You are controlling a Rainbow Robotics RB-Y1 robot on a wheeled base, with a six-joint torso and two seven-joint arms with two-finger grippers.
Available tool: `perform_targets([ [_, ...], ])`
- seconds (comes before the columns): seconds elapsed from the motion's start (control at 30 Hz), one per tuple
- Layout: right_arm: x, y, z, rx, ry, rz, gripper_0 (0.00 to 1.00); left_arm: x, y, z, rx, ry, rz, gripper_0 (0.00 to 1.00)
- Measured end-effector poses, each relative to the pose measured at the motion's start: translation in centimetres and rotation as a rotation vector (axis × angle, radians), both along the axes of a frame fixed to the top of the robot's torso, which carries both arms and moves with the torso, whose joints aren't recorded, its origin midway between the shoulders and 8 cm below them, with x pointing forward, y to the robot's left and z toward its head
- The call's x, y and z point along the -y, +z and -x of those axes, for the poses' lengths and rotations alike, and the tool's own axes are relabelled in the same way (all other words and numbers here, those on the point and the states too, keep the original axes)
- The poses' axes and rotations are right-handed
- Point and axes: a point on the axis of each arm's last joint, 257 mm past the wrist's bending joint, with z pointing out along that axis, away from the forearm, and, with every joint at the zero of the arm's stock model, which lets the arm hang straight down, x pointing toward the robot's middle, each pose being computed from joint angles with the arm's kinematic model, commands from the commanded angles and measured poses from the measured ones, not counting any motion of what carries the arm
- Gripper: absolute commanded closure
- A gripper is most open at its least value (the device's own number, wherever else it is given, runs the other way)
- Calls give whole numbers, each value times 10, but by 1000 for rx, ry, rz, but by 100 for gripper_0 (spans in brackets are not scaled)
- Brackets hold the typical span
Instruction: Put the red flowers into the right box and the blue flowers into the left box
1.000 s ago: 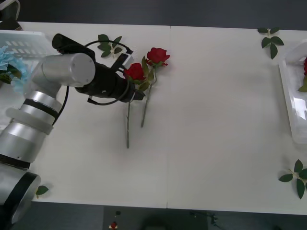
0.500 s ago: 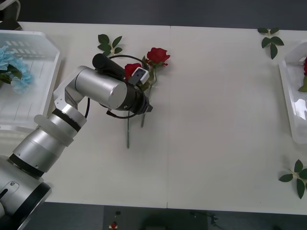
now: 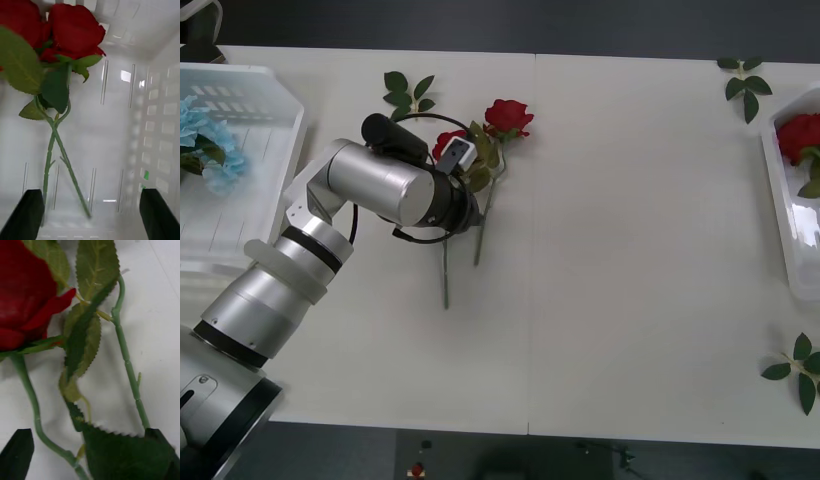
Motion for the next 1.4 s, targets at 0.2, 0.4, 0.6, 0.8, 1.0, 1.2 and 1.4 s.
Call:
perform_targets([
  [0.2,-9,-2,1,-9,11,-30,0,-18,4,-13,59,24,3,29],
  [0.4,-71,-2,-2,-25,87,-230,0,-30,-7,-9,48,39,-6,29],
  [0.6,-167,18,-14,-14,269,-394,0,-33,-10,-8,46,41,-14,70],
  [0.8,-266,41,-21,43,436,-538,0,-30,-11,-8,55,32,-14,100],
  [1.0,-344,40,-6,79,540,-660,0,-18,-16,-3,54,2,-19,100],
  [1.2,-398,29,33,43,632,-738,0,11,12,4,51,-33,115,100],
  [1.4,-425,36,63,83,751,-731,0,20,85,27,68,-81,301,100],
])
